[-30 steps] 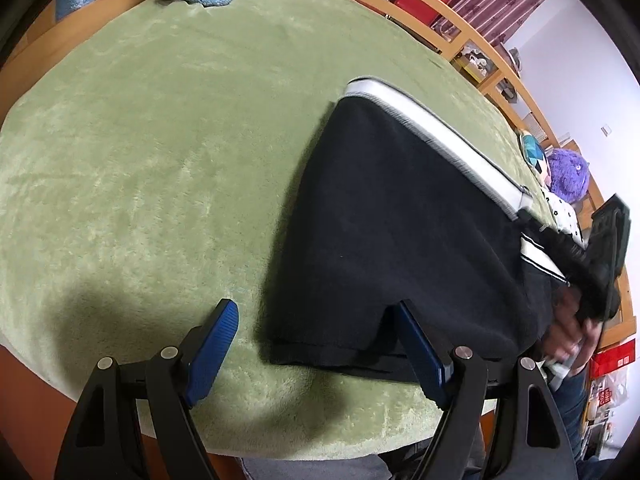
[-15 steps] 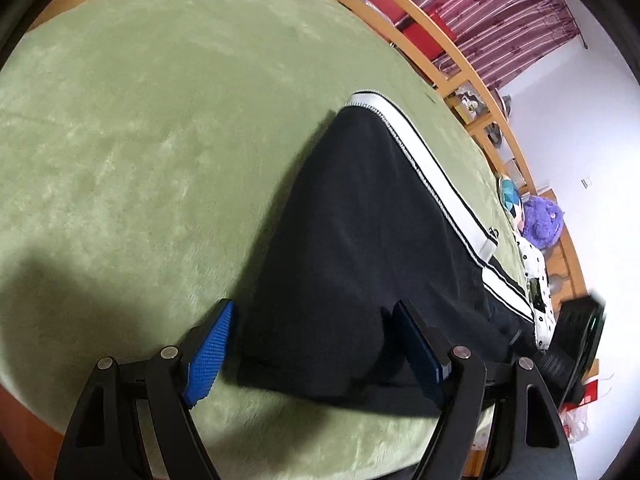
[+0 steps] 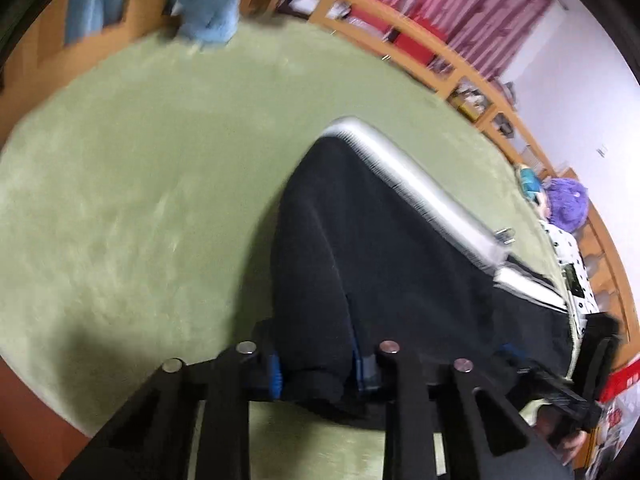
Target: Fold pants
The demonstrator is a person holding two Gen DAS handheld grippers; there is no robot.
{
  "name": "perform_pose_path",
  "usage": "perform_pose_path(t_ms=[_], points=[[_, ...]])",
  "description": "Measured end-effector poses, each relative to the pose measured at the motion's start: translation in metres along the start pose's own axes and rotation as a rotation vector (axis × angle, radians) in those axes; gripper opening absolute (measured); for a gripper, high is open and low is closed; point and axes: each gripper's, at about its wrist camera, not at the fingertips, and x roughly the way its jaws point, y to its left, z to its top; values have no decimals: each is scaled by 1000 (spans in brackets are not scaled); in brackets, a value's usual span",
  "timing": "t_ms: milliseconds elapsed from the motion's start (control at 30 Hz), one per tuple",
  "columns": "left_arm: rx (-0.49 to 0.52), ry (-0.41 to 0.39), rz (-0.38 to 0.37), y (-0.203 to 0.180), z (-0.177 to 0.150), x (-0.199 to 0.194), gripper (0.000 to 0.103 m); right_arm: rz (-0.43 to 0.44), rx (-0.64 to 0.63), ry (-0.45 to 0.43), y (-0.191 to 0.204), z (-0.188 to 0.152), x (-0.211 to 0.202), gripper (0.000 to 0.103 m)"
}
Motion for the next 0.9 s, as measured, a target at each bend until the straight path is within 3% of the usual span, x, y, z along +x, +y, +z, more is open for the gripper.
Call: perform_pose_path(t_ms=[33,100,200,300,500,567,633,700,733,800,900], points=[[33,-33,-4,-15,7,-15,21,1,9,6,2,5,1,50],[114,-87,-19,-50,20,-44,21,-1,59,-5,-2,14,-6,37],[287,-157,-48,-125,31,-83,21,-13,133,-118,-35,15,-49,37],[467,-195,-60,-207,32,-102,20,-80,176,-176,-83,6,-94,38],[712,-138,-193,-388,8,-80,20,-208,357,-298,-184,-41,-187,40],[776,-85,-279,-449,-14,-57,20,-258,450,-336,-222,-68,-220,44],[817,-11,-359,-486,-36,-37,29,-289,526,-357,-251,-92,-242,45],[828,88,-432,-508,-53,-14,41,-317,589,-362,-273,-110,-256,46],[829,100,-438,-509,-57,-10,47,-316,604,-366,-286,-120,-266,46],[832,84,-374,-500,-61,-1,55,-298,629,-389,-300,-129,-275,46],[784,109,-321,-484,-49,17,56,-247,619,-425,-309,-121,-278,47]])
